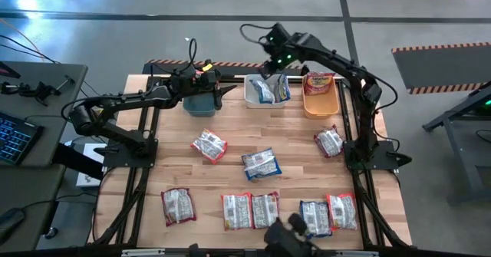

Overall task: Sort Maruchan noodles
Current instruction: Remove the blue noodle pack from the white bin

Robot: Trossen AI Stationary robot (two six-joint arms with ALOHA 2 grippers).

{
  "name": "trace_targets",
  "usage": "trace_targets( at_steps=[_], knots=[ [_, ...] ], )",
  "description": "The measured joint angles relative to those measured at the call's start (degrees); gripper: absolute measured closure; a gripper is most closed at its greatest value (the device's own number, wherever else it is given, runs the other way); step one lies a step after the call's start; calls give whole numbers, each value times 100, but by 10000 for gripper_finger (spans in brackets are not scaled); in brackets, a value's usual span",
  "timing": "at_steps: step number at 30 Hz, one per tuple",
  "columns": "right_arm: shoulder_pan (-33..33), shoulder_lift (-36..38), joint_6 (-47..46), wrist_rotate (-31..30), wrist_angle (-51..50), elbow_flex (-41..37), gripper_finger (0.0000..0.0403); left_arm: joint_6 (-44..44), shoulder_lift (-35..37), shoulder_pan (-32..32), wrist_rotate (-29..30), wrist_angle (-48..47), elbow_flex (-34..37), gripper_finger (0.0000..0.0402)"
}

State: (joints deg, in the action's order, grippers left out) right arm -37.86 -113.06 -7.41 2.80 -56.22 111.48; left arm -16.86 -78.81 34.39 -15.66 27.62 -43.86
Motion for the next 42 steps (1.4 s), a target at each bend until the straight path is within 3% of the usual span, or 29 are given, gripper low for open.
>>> trace_targets(
  at_steps=[5, 7, 12, 16, 21, 26, 32, 35, 42],
  knots=[
    [285, -190, 673, 29, 128, -89, 384, -24, 0, 2, 0, -39, 0, 234],
    [329, -186, 874, -74, 48, -89, 394, -26, 0, 4, 15, -85, 0, 234],
    [698, -177, 1137, -632, -533, -91, 349, -33, 0, 5, 76, -197, 0, 234],
    [1255, -210, 1363, -1367, -384, -465, 291, -78, 0, 7, 85, -205, 0, 234],
    [1746, -214, 1672, -2102, 442, -1174, 206, -112, 0, 7, 90, -289, 0, 234],
    [1877, -210, 2010, -2070, 1575, -1824, 159, -145, 0, 7, 92, -301, 0, 234],
    [1871, -210, 2574, -2570, 2443, -2367, 157, -190, 0, 9, 95, -319, 0, 234],
    [1797, -208, 2637, -2474, 2497, -2463, 167, -241, 0, 9, 137, -339, 0, 234],
    [1685, -208, 2526, -2311, 2456, -2465, 249, -276, 0, 51, 181, -371, 0, 234]
  ],
)
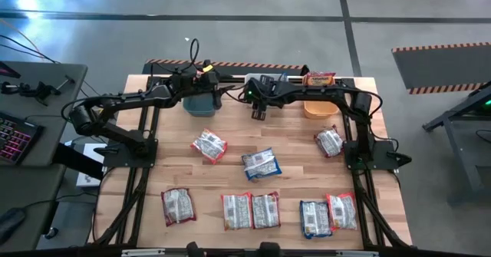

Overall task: Sort Maruchan noodles
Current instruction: Remove the blue noodle pack from the white bin

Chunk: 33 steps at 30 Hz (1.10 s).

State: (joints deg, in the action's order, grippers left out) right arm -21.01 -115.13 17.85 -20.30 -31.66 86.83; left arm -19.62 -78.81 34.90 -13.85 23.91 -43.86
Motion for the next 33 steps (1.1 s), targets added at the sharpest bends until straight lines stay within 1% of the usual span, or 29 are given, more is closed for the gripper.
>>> trace_targets(
  at_steps=[4, 6, 8, 12, 16, 20, 23, 25, 27, 28, 29, 31, 33],
  knots=[
    [-49, 0, -133, 172, -4, 0, 330, 0, 0, -1, 0, 1, 0, 234],
    [-51, 7, -245, 115, -13, 0, 371, -1, 0, -1, 0, -1, 0, 234],
    [-48, 62, -307, -29, -15, 0, 394, 2, 0, -1, 0, -1, 0, 234],
    [10, 319, -646, -351, 55, 0, 387, 2, 0, -3, -4, -14, 0, 234],
    [17, 648, -1308, -612, 132, -96, 399, 8, 0, -3, -4, -21, 0, 234],
    [13, 822, -1815, -1056, 320, -496, 400, 51, 0, -3, -4, -33, 0, 234],
    [13, 952, -1947, -1038, 662, -940, 402, 57, 0, -3, -4, -49, 0, 234],
    [13, 1077, -1876, -761, 836, -1153, 402, 95, 0, -1, -1, -49, 0, 234],
    [11, 1286, -1763, -294, 1043, -1256, 401, 106, 0, 19, 45, -58, 0, 234],
    [-34, 1412, -1713, 37, 1161, -1272, 401, 146, 0, 49, 66, -67, 0, 234],
    [-102, 1517, -1690, 491, 1228, -1260, 401, 202, 0, 99, 68, -83, -2, 234],
    [-328, 1582, -1855, 1260, 1088, -1147, 400, 366, 0, 227, 90, -139, -2, 234],
    [-584, 1560, -1916, 1584, 787, -1044, 392, 507, 0, 355, 92, -180, -2, 236]
  ],
)
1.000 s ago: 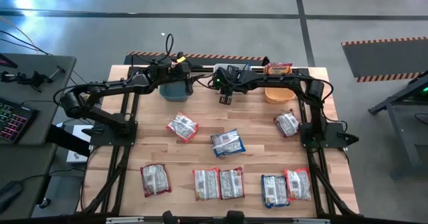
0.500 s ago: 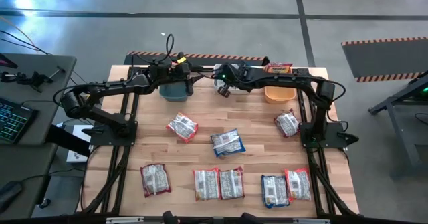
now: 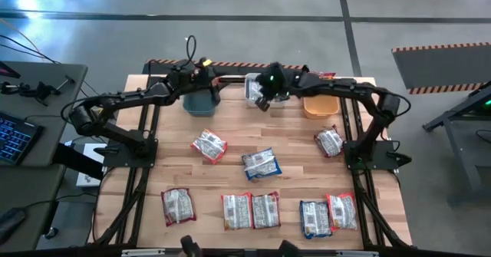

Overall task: Sort Maruchan noodles
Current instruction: Remove the blue noodle pack from the white bin

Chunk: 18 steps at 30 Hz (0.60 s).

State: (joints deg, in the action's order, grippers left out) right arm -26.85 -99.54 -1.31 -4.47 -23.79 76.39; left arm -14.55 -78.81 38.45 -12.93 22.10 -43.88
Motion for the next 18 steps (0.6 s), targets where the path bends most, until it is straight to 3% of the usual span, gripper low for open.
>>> trace_targets(
  at_steps=[11, 18],
  knots=[
    [-304, -1199, 920, 732, -648, 1267, 214, 184, 0, 256, -297, -32, 0, 273],
    [-479, -2159, 976, 852, -1536, 2341, 202, 33, 0, 256, -295, -268, 0, 277]
  ],
)
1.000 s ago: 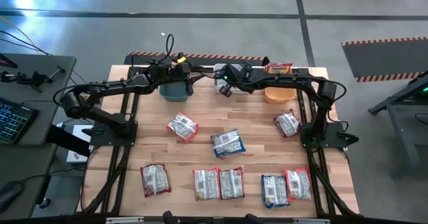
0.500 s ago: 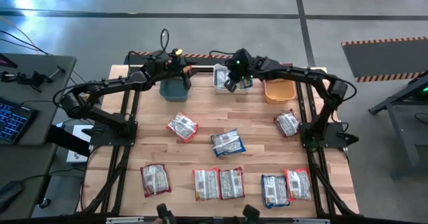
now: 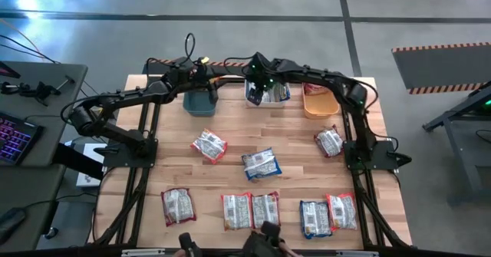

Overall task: Sort Maruchan noodles
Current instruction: Remove the blue noodle pack from the white bin

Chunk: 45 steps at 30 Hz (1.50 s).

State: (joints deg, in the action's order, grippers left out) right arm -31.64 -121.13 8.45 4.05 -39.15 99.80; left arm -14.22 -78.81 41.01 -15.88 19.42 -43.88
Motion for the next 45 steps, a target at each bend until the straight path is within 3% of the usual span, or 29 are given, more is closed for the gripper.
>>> trace_targets(
  at_steps=[8, 18, 25, 31, 35, 42, 45],
  knots=[
    [-63, -623, 31, -85, -519, 762, 259, -46, 0, 0, 0, -44, 0, 277],
    [-63, -714, 196, -233, -612, 766, 393, -48, 0, 0, 0, -42, 0, 278],
    [-63, -681, 265, -246, -678, 1080, 401, -46, 0, 0, 0, -42, 0, 278],
    [-59, -58, 355, -559, -663, 1125, 403, -68, -2, 0, 0, -118, 0, 278],
    [-63, 467, 214, -618, -325, 602, 403, -96, -2, 0, 0, -130, 0, 282],
    [-88, 1523, -126, -262, 1841, -1781, 403, -90, -2, 0, 0, -134, 0, 291],
    [-21, 1620, -397, -262, 2145, -2091, 391, -65, -2, -4, 0, -28, 0, 295]
  ],
)
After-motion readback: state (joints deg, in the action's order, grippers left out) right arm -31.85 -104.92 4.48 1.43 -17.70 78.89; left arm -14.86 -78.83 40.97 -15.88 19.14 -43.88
